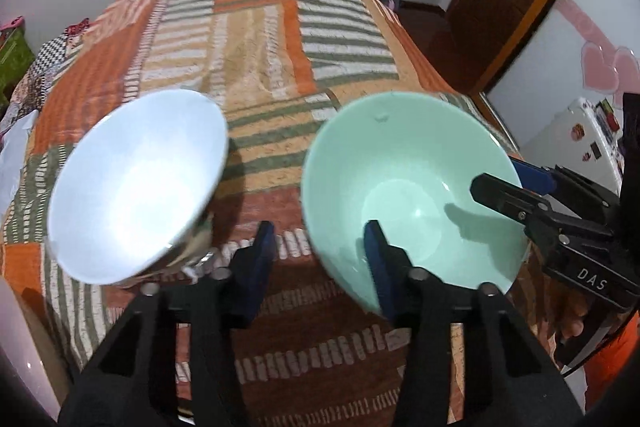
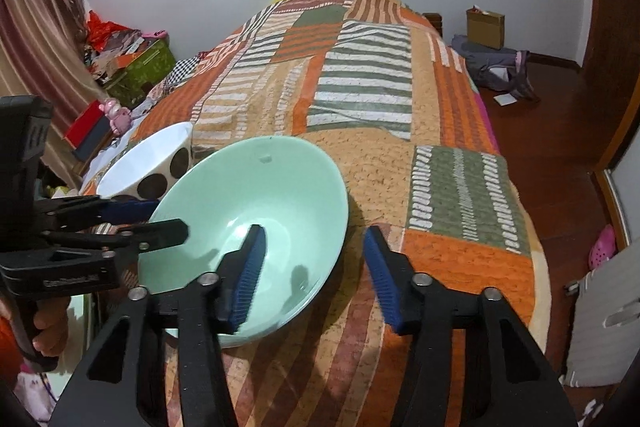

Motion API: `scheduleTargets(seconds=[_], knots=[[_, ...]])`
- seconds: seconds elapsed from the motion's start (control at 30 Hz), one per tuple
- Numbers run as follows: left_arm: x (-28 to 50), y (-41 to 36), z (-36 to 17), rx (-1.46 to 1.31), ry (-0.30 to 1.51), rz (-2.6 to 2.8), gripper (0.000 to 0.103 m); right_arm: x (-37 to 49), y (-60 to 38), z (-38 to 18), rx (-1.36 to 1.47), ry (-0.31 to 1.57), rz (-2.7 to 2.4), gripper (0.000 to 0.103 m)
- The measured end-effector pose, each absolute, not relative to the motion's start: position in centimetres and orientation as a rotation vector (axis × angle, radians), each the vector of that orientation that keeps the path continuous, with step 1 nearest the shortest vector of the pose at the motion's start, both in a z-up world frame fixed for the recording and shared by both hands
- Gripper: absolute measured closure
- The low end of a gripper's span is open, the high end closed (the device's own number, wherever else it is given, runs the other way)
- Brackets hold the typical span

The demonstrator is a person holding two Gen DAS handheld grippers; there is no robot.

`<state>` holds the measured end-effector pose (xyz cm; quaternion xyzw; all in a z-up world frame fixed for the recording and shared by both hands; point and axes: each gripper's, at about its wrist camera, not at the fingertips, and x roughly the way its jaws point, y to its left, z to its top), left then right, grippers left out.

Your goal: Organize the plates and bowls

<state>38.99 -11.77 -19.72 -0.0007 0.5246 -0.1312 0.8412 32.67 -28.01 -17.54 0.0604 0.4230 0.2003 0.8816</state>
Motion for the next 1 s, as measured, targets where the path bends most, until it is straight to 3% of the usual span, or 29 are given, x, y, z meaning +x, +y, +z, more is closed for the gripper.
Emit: scheduleTargets(seconds=[0.2, 0.33, 1.0], knots=[[39.1, -12.9, -20.4, 0.036, 1.115, -0.294, 0.081, 33.2, -27.6, -18.6, 0.127, 0.928, 0.442, 0.07], [39.0, -13.0, -20.3, 0.044, 1.102, -0.295, 0.081, 33.3, -27.4, -18.6, 0.109, 0.937, 0.442, 0.076], [33.7, -11.3, -14.7, 0.039, 0.98, -0.301, 0.081, 29.8, -25.4, -13.6, 0.044, 0.846, 0.412, 0.077]])
